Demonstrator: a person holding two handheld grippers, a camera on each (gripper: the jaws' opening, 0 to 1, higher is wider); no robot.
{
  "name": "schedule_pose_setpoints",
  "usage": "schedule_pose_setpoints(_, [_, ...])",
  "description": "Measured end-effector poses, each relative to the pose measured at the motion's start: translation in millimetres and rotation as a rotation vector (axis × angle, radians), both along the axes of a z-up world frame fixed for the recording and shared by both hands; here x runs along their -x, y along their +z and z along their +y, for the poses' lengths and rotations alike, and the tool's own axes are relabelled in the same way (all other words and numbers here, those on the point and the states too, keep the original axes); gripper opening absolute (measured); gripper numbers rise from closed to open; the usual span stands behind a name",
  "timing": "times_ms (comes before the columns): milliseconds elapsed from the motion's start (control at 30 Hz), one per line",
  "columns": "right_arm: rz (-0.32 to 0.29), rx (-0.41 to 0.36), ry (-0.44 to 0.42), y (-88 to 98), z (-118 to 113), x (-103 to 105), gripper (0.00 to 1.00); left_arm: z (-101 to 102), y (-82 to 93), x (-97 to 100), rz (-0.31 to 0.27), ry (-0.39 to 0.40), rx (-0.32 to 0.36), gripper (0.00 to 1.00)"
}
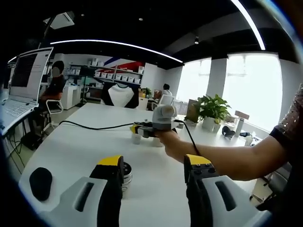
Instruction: Rotate the seasoning bottle until the label or dispensing opening points toward the visible target arrow and the bottle remains upright within the marked orientation range
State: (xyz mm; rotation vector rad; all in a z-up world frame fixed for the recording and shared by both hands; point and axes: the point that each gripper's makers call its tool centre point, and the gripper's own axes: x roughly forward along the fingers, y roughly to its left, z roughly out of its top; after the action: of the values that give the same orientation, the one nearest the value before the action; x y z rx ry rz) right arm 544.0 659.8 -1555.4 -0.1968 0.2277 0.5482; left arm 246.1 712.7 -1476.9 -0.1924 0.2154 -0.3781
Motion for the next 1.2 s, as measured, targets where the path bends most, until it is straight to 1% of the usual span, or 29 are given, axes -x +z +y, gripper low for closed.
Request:
schedule_pose_setpoints(67, [0.001,0.000,-0.005,-1.2,0.0,-2.7,0.34,0.6,-0.6,0.8,0.002,0.003,-0.001,0.54])
schedule_pose_setpoints(133, [0.004,-0.007,-0.008,-1.6,0.0,-8.2,0.31,0.9,-1.4,2.3,0.005,0.006,-0.002,0.54])
schedule_pose_setpoints(200, [0.008,-0.013,-0.008,-0.9,-1.4,-8.6,0.31,0.7,-2.2,2.9,0.007,0.008,-0.002,0.54])
schedule_pose_setpoints(300, [0.004,-0.024,0.000,0.4,-2.2,-4.5,0.29,-0.2,-2.7,2.9,0.009,0.009,0.000,0.54])
schedule_pose_setpoints(367, [0.009,-0.010,0.035,0.4,0.0,0.6,0.29,-3.2,-1.9,2.7,0.007,0.005,-0.002,0.54])
schedule_pose_setpoints(467, [0.011,-0.024,0.061,0.8,-2.2,10.9,0.29,-7.4,-0.8,1.8,0.001,-0.002,0.002,0.54])
schedule_pose_setpoints(600, [0.013,-0.019,0.099,0.7,-5.7,28.2,0.29,-16.8,-0.7,2.5,-0.003,-0.021,0.011,0.53])
schedule_pose_setpoints(633, [0.015,-0.014,0.110,1.1,-6.9,37.2,0.29,-17.9,-0.5,2.6,-0.003,-0.023,0.011,0.53])
schedule_pose_setpoints(700, [0.015,-0.004,0.123,0.8,-10.0,43.1,0.29,-23.4,0.6,4.3,-0.009,-0.035,0.015,0.53])
schedule_pose_setpoints(767, [0.016,-0.004,0.127,1.3,-13.1,54.5,0.29,-28.1,2.2,7.0,-0.014,-0.045,0.020,0.53])
schedule_pose_setpoints(867, [0.024,-0.026,0.131,5.3,-19.6,65.5,0.28,-34.6,5.1,12.2,-0.023,-0.060,0.024,0.52])
schedule_pose_setpoints(933, [0.030,-0.053,0.137,10.8,-25.3,80.2,0.28,-39.9,6.0,14.8,-0.027,-0.072,0.026,0.52])
schedule_pose_setpoints(967, [0.034,-0.070,0.140,13.0,-27.1,79.7,0.28,-42.7,5.8,15.6,-0.026,-0.079,0.025,0.52])
schedule_pose_setpoints(1067, [0.045,-0.106,0.173,19.1,-32.0,107.4,0.28,-53.5,4.7,18.4,-0.028,-0.106,0.017,0.51])
schedule_pose_setpoints(1100, [0.050,-0.108,0.185,19.3,-32.8,115.2,0.28,-56.4,3.9,19.0,-0.029,-0.112,0.015,0.51])
schedule_pose_setpoints(1200, [0.067,-0.118,0.227,22.2,-36.5,149.4,0.28,-68.0,-1.2,22.4,-0.020,-0.143,0.013,0.51])
